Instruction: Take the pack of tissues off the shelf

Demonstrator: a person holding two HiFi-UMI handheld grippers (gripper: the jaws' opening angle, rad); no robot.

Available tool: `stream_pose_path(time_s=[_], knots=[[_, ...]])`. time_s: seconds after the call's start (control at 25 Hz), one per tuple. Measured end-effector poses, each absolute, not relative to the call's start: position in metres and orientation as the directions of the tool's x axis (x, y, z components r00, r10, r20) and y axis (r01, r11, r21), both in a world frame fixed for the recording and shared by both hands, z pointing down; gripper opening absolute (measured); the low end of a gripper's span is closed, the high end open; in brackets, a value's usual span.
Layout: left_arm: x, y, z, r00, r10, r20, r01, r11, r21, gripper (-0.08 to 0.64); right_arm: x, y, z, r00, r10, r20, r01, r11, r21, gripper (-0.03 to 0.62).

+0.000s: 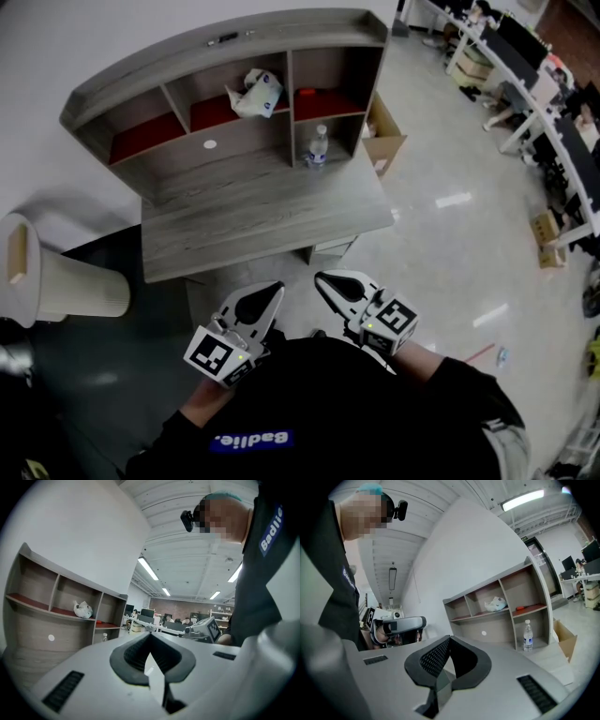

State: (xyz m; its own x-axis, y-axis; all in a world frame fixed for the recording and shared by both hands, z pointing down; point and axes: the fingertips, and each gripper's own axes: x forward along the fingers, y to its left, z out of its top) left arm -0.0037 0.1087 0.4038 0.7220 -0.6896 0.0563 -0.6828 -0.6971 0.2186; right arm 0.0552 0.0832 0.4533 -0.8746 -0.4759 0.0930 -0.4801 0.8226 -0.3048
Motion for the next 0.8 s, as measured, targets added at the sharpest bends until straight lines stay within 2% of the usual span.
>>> stream_pose_path(time_s=[0.4,0.8], knots=[[-0.045,0.048,0.4,0.762,-0.646,0.042,-0.645,-0.751,0.143,0.002,0.018,0.031,0.447,-0.831,-0.544,0.113,-0.552,0.784,-0.283,0.029],[-0.1,-0.005,0.401,0.797,-0.602,0.045,-0.601,-0.784,0.153,0.002,-0.035,-0.013,0.443,-0.786,-0.604,0.134,-0.616,0.742,-0.264,0.029]])
